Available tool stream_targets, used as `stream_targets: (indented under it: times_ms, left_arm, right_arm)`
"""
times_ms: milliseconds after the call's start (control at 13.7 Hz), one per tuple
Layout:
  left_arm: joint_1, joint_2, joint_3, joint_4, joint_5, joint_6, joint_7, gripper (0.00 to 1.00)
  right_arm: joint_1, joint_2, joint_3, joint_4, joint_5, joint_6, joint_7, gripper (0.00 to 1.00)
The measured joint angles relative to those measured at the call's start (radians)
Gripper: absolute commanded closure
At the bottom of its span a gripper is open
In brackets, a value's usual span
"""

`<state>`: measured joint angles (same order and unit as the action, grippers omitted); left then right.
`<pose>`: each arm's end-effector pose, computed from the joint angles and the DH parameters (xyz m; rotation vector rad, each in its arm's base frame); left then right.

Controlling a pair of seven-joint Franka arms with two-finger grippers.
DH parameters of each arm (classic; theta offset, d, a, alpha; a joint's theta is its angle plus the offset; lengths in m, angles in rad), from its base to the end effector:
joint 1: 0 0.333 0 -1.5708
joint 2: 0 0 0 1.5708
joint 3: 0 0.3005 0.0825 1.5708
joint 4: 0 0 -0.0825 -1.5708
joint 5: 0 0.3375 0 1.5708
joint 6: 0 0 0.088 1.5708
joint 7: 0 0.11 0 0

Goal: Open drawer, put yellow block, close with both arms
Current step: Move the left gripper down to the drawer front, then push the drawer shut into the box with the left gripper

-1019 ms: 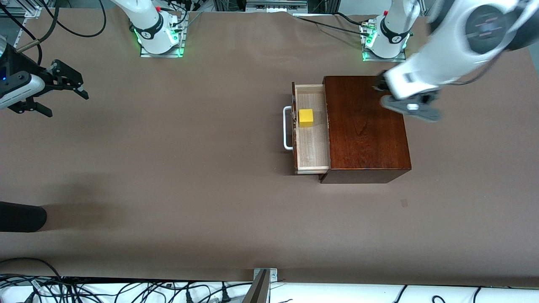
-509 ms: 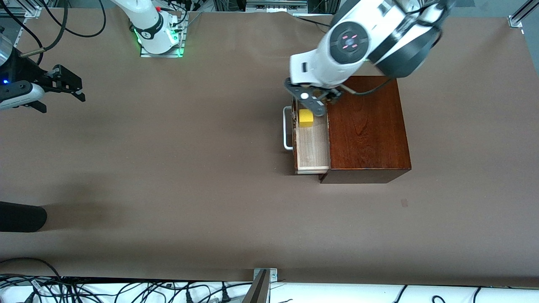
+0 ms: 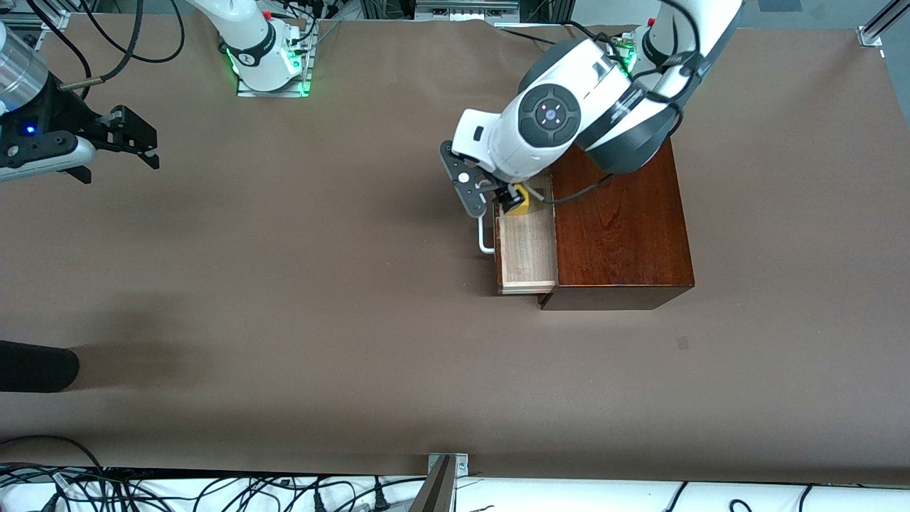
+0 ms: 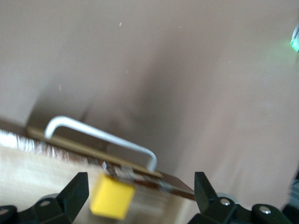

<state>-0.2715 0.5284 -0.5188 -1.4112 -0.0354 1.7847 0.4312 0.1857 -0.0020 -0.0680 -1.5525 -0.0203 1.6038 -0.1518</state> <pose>0.4847 -0.4078 0.4196 2.3941 -1.5751 -0.1992 0.5081 0.0579 0.6179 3.0911 0.4193 0.0826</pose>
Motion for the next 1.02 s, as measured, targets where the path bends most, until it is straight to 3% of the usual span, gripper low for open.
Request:
stream_targets:
  times_ms: [218, 509, 1019]
  left_arm:
    - [-0.069, 0.089, 0.0, 0.0, 0.156, 0.135, 0.119, 0.0]
    - [-0.106, 0.167, 0.0, -0.001, 0.329, 0.174, 0.204, 0.0]
    - [-0.128, 0.193, 0.005, -0.034, 0.386, 0.102, 0.206, 0.0]
  right_arm:
    - [0.0, 0.003, -0.003, 0.0, 0.0, -0.008, 0.0, 0.0]
    - [0.0, 0.004, -0.003, 0.001, 0.0, -0.029, 0.0, 0.0]
    - [0.0, 0.005, -0.004, 0.019, 0.0, -0.035, 0.0, 0.0]
